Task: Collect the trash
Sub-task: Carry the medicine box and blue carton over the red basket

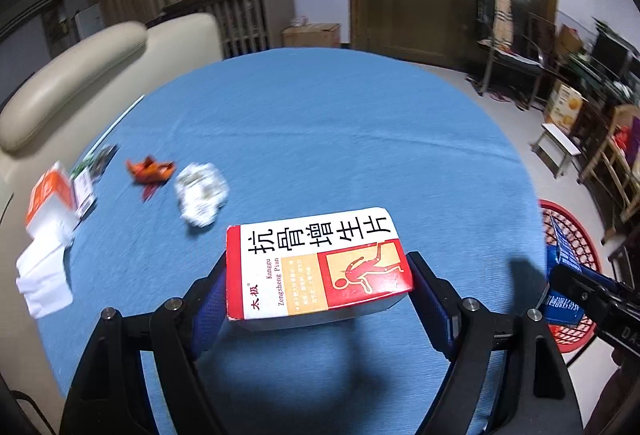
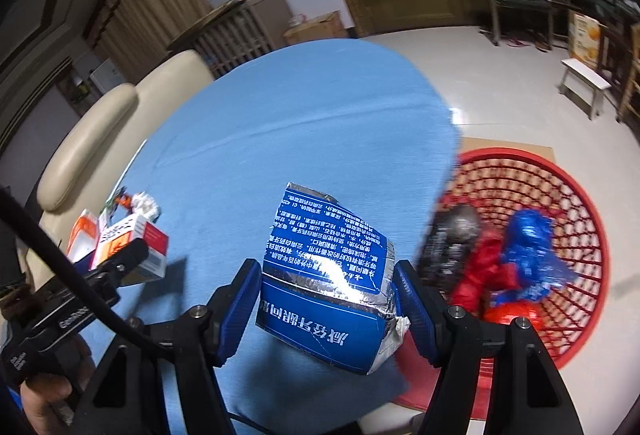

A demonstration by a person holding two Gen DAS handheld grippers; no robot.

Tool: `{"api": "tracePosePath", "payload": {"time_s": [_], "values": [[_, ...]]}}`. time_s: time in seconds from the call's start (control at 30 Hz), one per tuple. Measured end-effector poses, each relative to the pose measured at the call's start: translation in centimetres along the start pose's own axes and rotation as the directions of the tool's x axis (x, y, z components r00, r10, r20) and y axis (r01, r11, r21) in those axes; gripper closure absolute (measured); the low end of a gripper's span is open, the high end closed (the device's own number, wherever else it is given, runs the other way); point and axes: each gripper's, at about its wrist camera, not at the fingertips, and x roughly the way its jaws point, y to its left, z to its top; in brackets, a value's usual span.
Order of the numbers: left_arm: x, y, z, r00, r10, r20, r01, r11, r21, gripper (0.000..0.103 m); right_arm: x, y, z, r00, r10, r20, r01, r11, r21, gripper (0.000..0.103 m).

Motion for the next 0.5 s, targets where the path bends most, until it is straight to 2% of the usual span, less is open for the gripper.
{"api": "tracePosePath", "payload": {"time_s": [0.23,0.5], "values": [[-0.8,-4.5,0.7,0.998,-0.06,0.024,0.058,0.995,0.081,0.02,-2.1,-6.1,0.4,0.994,-0.106,0.037,0.102,0.99,0.099,0.032],[-1.7,-9.2,1.8,0.991,-0.127,0.045,0.119,0.982,0.149,0.02,-5.0,-11.8,0.9,0.973,-0.217,0.075,0.199,0.961,0.193,0.032]]}}
